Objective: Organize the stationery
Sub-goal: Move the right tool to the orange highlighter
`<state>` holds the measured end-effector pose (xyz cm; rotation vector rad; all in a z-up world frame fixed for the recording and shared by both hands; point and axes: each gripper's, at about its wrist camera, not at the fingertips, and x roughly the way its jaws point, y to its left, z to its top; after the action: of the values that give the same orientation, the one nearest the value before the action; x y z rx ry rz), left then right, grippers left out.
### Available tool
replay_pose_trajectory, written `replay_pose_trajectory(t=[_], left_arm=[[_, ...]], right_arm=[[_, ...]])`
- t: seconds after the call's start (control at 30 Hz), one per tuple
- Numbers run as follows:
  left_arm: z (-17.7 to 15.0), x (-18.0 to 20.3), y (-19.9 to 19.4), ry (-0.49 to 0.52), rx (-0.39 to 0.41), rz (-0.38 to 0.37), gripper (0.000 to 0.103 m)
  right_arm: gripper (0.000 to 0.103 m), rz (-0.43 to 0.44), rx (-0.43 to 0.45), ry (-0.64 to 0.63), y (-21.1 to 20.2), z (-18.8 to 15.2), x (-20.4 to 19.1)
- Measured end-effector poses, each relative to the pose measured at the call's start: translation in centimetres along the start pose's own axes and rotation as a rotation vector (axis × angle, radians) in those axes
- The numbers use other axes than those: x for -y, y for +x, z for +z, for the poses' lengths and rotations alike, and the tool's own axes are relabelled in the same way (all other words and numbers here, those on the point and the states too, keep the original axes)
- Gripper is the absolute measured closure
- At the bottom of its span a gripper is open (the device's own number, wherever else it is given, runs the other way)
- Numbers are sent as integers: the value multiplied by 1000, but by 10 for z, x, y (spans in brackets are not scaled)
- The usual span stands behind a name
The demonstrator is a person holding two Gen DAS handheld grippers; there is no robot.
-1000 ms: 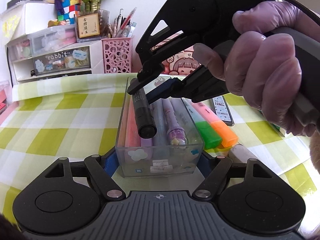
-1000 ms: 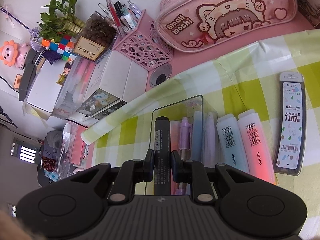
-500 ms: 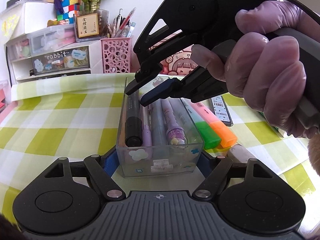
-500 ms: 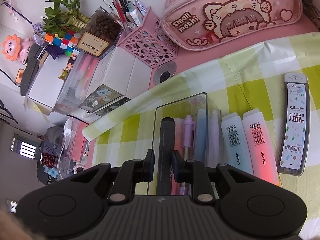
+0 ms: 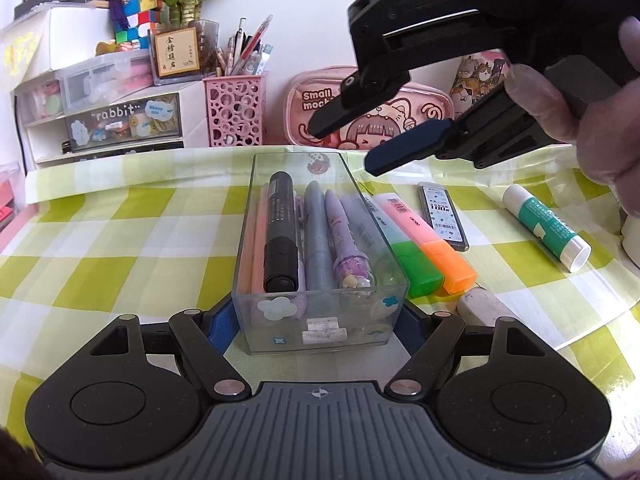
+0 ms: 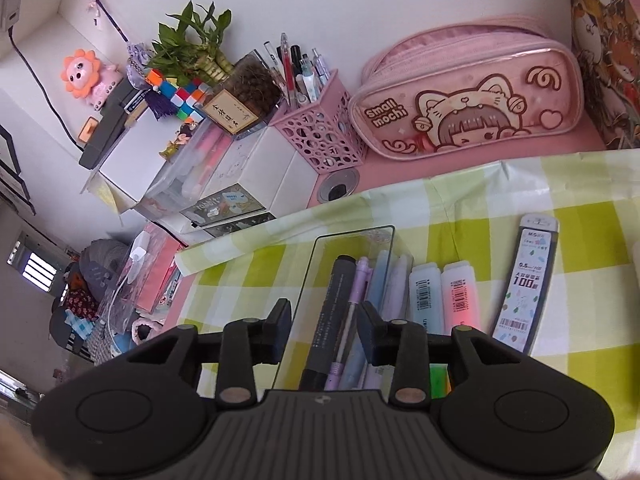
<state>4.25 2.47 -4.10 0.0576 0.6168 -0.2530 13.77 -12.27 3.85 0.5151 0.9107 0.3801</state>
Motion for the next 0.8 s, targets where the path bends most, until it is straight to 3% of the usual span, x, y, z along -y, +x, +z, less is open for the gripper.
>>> replay_pose_trajectory(t=[0.27, 0.47, 0.8], left_arm=[[0, -2, -1, -16, 5, 19, 29], [0, -2, -1, -26, 6, 36, 29], [0, 0, -1, -19, 3, 45, 30]], right_arm=[[30, -147, 85, -85, -16, -31, 26], [30, -237, 148, -258, -22, -65, 33], [34, -214, 155, -409, -20, -92, 25]])
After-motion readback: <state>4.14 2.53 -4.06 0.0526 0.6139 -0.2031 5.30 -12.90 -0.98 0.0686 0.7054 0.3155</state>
